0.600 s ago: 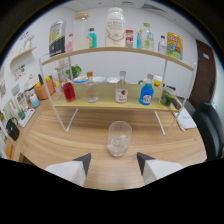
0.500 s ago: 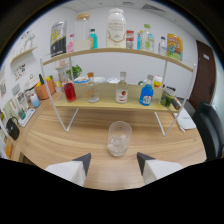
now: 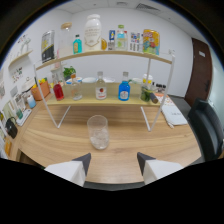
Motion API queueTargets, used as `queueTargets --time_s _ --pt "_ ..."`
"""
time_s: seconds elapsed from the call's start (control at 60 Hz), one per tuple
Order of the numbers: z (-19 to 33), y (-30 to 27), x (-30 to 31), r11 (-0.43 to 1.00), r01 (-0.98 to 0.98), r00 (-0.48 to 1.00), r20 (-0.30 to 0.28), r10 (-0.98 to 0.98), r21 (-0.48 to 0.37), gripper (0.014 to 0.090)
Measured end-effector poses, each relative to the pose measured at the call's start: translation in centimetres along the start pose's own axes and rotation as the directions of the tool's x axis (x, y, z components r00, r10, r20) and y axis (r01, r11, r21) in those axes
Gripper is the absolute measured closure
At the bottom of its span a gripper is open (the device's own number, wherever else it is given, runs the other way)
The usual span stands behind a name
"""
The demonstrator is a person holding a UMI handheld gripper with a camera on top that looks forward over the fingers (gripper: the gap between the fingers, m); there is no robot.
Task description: Make me a cup of Mojito.
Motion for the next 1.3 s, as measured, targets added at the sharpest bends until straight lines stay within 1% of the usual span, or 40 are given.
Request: queueTargets --time_s 0.167,0.317,0.483,0.583,0.633,0.667,0.75,0.833,0.917,0.967,1.05,1.117,1.15,1.3 --pt "0.3 -4.2 4.3 0.999 -0.022 0.999 -0.022 0.023 0.031 0.0183" --pt "2.4 -9.0 7.5 0.998 -0.02 1.0 -0.02 0.021 0.066 0.0182" --pt "6.2 -12.8 9.7 0.998 0.001 1.0 0.003 -0.001 0.068 0.0185" --pt "8.5 -14.0 10.3 0.998 0.01 1.0 0.016 -0.011 0.064 0.0186" --pt "9.6 -14.3 10.6 0.998 0.012 1.0 0.022 -0.014 0.055 0.0198" --pt "10.3 -14.3 10.8 0.999 0.016 1.0 0.023 -0.017 0.045 0.0221" --pt "12.0 -14.3 11.4 1.0 0.021 1.0 0.02 -0.021 0.018 0.0308" --pt "13.3 -13.9 11.9 1.0 0.013 1.0 0.014 -0.013 -0.011 0.0408" --pt "14.1 -13.5 12.1 0.999 0.001 1.0 0.018 0.0 -0.044 0.0547" --pt "14.3 -13.4 12.1 0.999 -0.009 1.0 0.024 0.01 -0.053 0.0609" --pt "14.4 -13.3 12.8 0.997 -0.006 1.0 0.01 0.007 -0.071 0.074" --pt "14.4 -13.1 12.8 0.996 -0.011 1.0 0.014 0.012 -0.088 0.0834" --pt "14.5 -13.0 12.8 0.995 -0.015 1.0 0.014 0.016 -0.096 0.0858" --pt "14.4 -13.0 13.1 0.994 -0.013 1.0 0.005 0.014 -0.111 0.0876"
